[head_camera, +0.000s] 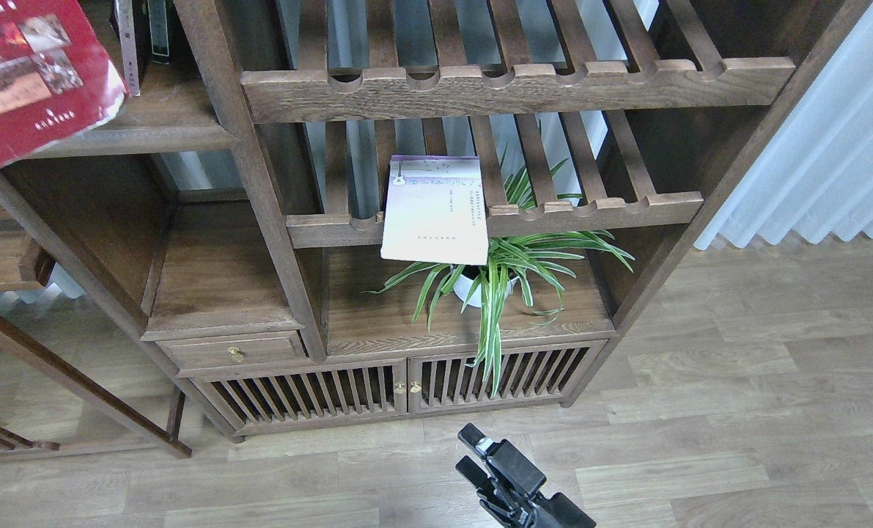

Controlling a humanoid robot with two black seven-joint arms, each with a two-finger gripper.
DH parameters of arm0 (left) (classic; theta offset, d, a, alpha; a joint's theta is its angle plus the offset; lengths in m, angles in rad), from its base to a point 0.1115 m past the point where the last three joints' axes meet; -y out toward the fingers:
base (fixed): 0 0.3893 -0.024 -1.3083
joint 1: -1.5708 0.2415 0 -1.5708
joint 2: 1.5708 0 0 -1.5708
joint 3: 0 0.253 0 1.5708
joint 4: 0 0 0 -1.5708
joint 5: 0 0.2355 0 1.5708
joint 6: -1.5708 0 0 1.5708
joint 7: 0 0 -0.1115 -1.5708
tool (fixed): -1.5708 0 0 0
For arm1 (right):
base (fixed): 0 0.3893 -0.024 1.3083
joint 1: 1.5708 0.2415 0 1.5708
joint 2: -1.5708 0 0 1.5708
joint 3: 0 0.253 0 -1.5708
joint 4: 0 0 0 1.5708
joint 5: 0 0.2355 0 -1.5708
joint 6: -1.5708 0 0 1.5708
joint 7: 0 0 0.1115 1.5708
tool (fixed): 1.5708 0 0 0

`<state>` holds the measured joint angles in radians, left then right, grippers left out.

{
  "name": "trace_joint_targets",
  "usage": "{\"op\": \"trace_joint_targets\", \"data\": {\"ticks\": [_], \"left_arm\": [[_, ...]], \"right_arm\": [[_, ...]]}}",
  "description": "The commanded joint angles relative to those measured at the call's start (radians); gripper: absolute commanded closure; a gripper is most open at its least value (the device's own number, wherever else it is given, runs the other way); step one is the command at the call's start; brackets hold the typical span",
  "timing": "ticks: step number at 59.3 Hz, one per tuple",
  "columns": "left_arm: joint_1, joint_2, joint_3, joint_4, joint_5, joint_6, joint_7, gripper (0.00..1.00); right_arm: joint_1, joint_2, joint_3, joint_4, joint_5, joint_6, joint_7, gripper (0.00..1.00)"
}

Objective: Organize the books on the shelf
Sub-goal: 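Release the red book and withdraw the left gripper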

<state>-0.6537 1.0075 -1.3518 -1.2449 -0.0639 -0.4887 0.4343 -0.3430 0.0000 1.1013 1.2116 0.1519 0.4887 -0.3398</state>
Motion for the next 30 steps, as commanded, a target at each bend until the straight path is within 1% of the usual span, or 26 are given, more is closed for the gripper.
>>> {"op": "trace_joint_targets", "data": {"ticks": [1, 13, 20, 30], "left_arm": [[-0.081, 0.000, 0.049, 0.039, 0.049, 0.000, 0.001, 0.97], [-0.242, 0.002, 0.138, 0.099, 0.167, 0.000, 0.009, 0.96], [-0.310, 0.016, 0.178, 0.131, 0.220, 0.000, 0.018, 0.96], [-0.475, 0.014, 0.312, 0.185, 0.300, 0.000, 0.026, 0.96]], "right_arm": [[0.012, 0.000, 0.022, 0.000, 0.002, 0.000, 0.001, 0.03], [0.035, 0.000, 0.026, 0.000, 0.005, 0.000, 0.002, 0.03], [0.055, 0.000, 0.025, 0.000, 0.006, 0.000, 0.002, 0.03], [0.093, 0.000, 0.025, -0.009, 0.008, 0.000, 0.002, 0.03]]}}
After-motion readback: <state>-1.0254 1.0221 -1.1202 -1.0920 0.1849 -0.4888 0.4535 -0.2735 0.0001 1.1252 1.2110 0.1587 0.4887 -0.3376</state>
